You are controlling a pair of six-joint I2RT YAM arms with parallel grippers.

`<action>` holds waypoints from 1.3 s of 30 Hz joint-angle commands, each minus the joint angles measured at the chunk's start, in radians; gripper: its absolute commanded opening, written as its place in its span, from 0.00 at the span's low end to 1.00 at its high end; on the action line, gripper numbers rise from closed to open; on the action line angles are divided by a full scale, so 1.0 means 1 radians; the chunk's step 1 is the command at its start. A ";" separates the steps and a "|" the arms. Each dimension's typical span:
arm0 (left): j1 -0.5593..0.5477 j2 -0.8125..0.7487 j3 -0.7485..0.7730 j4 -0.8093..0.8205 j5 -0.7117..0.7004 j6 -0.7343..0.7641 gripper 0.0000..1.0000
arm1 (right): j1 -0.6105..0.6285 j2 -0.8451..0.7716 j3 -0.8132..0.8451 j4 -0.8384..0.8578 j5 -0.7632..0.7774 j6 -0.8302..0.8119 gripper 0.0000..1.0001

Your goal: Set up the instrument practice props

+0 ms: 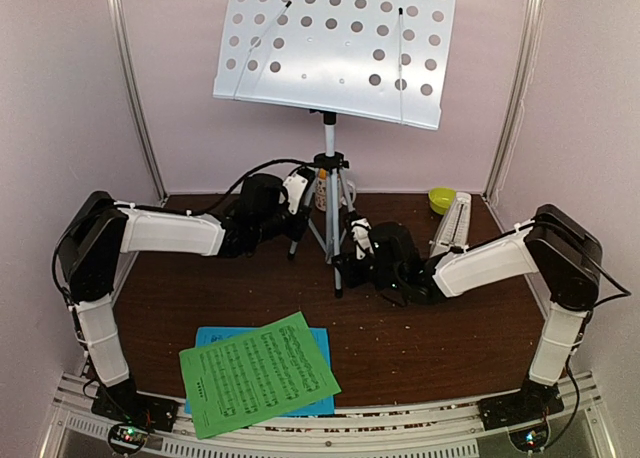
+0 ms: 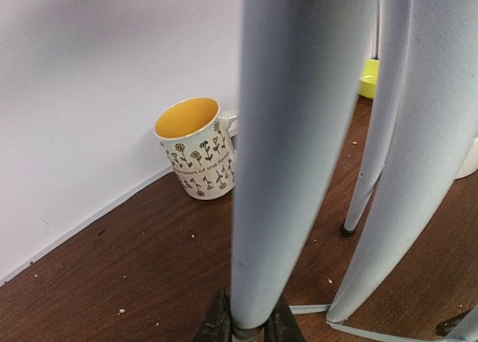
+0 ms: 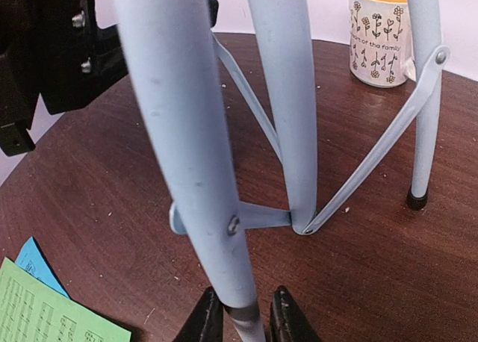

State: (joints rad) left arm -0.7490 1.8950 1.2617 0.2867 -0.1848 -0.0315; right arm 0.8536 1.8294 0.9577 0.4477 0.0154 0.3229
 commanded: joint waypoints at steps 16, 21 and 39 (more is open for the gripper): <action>0.149 0.010 -0.087 0.032 0.378 0.093 0.43 | 0.003 0.064 0.042 0.044 0.032 -0.021 0.34; 0.164 0.056 -0.035 0.019 0.469 0.144 0.45 | 0.000 0.085 0.063 0.041 0.039 -0.021 0.34; 0.176 0.089 0.014 -0.050 0.547 0.170 0.08 | -0.010 0.058 0.036 0.025 0.034 -0.026 0.04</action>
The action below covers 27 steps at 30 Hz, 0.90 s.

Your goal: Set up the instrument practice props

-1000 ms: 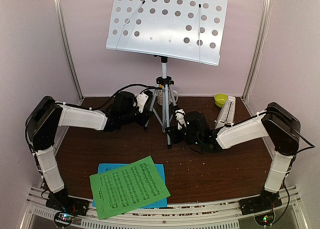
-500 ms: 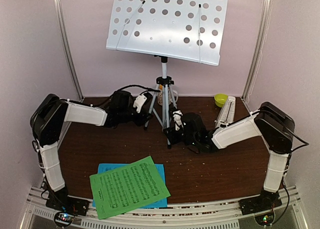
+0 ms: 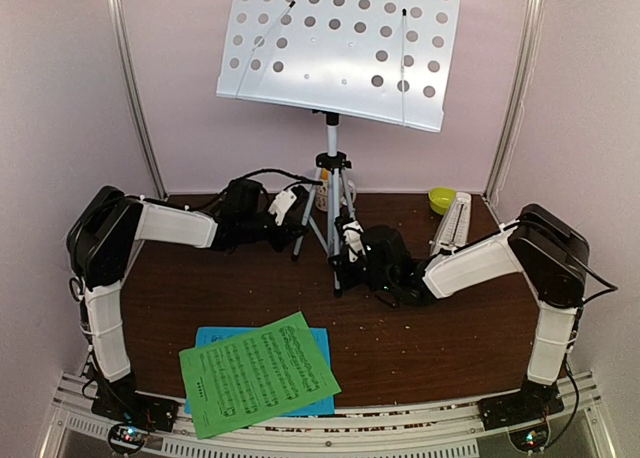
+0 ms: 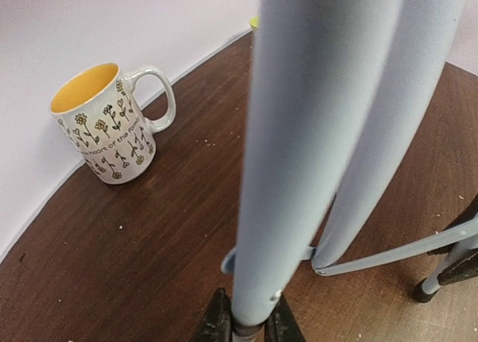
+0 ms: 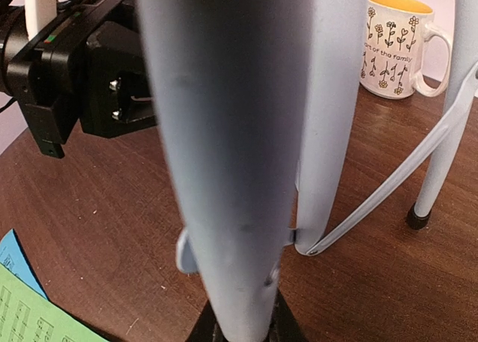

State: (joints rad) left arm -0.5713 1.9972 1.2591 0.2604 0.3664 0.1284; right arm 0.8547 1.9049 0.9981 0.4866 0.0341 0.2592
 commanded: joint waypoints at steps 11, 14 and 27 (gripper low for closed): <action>0.010 -0.075 0.013 -0.175 -0.077 0.086 0.00 | -0.012 -0.105 -0.064 -0.078 0.003 0.045 0.00; 0.010 -0.104 -0.012 -0.202 -0.103 0.089 0.00 | -0.013 -0.126 -0.094 -0.093 -0.002 0.060 0.00; 0.045 -0.217 -0.166 -0.261 -0.196 0.038 0.00 | -0.012 -0.199 -0.274 -0.087 -0.054 0.153 0.00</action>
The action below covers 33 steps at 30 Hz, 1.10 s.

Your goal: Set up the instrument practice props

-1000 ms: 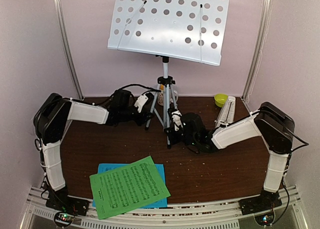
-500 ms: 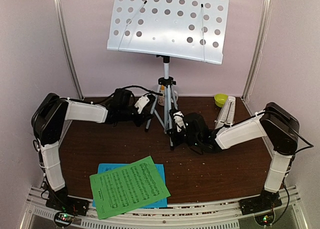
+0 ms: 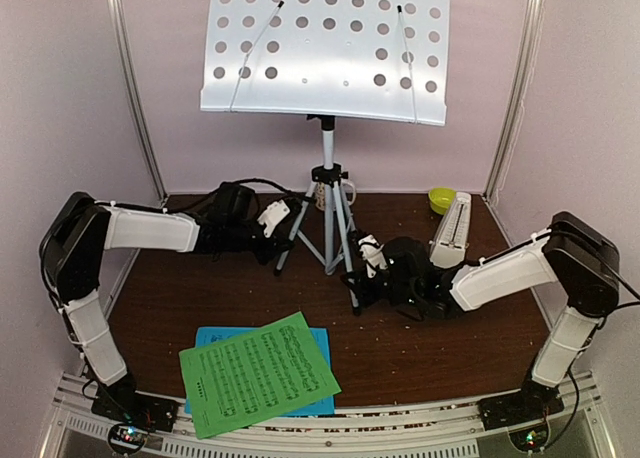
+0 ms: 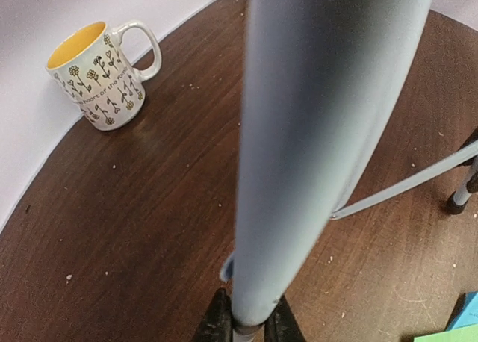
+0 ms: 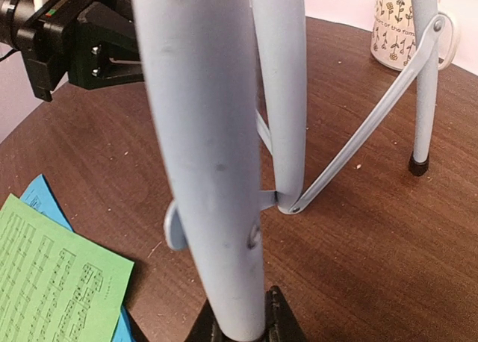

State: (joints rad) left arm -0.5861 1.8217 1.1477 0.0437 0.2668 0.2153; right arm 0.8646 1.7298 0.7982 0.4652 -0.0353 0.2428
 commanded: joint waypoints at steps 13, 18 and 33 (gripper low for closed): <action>0.060 -0.043 -0.124 0.047 -0.106 -0.092 0.00 | -0.028 0.002 -0.067 -0.121 0.033 0.189 0.00; 0.060 0.049 0.008 0.025 -0.115 -0.064 0.00 | -0.104 0.065 0.039 -0.141 0.035 0.127 0.00; 0.078 0.074 0.062 0.014 -0.103 -0.032 0.00 | -0.164 0.062 0.042 -0.170 -0.024 0.112 0.00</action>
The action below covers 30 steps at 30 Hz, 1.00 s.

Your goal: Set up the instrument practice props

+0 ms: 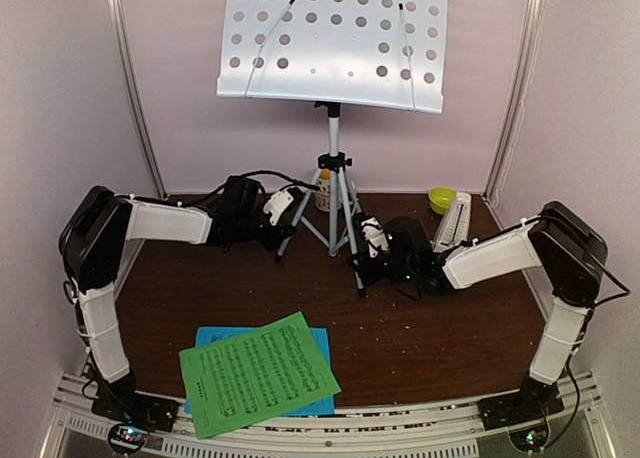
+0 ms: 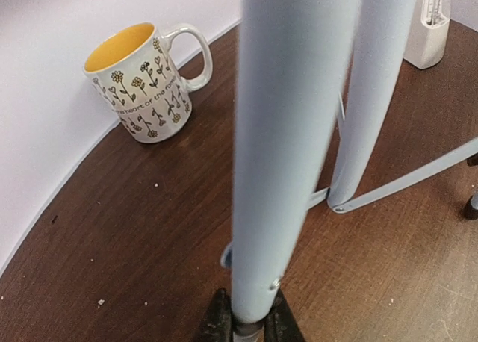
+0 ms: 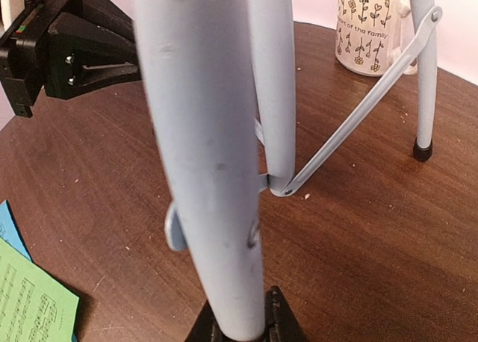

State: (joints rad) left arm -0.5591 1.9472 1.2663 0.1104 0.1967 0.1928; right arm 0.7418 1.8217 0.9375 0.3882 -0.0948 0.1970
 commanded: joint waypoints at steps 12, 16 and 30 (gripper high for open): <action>0.075 -0.166 -0.265 -0.057 -0.052 -0.006 0.00 | 0.026 -0.037 -0.275 -0.023 -0.041 0.326 0.00; 0.078 -0.142 -0.229 -0.067 -0.048 -0.004 0.00 | 0.019 -0.032 -0.244 -0.055 -0.033 0.314 0.00; 0.091 0.072 0.108 -0.156 0.009 -0.013 0.00 | -0.035 0.066 -0.072 -0.100 -0.033 0.271 0.00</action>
State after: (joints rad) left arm -0.5117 1.9827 1.3327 0.0433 0.2337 0.2329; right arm 0.7403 1.8481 0.9165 0.4618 -0.1761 0.3138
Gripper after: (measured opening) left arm 0.102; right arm 0.154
